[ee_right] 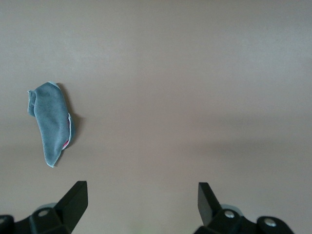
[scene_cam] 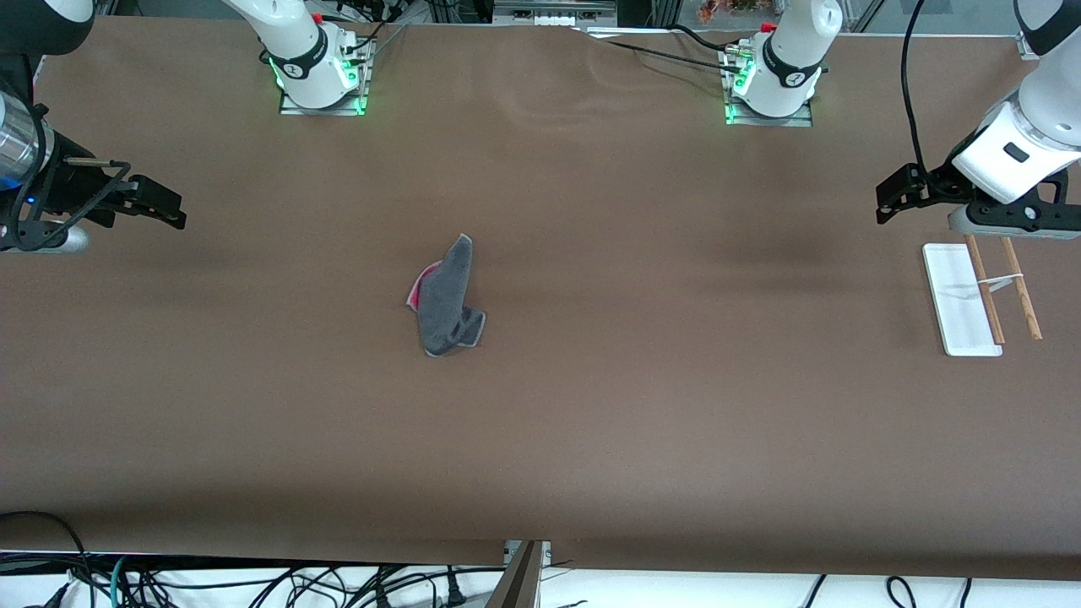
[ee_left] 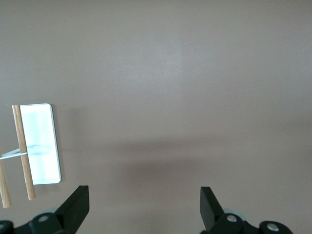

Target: Pass towel and hang on rack

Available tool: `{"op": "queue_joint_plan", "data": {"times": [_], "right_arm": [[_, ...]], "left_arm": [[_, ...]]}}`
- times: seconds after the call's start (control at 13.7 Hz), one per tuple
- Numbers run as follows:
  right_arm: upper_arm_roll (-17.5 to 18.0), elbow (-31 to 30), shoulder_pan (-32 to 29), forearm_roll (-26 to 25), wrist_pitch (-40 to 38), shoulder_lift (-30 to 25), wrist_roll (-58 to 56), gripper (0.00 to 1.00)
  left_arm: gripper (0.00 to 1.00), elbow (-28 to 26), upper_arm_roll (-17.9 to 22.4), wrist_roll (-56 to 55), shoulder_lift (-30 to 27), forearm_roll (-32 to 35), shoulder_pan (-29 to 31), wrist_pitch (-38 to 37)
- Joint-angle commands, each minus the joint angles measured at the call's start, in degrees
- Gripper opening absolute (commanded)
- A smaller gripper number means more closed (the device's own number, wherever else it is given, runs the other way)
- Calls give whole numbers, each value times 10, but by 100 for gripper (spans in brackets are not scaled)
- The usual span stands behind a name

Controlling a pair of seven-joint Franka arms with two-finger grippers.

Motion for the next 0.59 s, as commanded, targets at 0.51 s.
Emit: {"op": "queue_joint_plan", "data": {"times": [0.51], "right_arm": [[2,-24,-1,-7,5,-19,-3,100]], "left_arm": [[100,23,-1,10,12,-9,18,-32]]}}
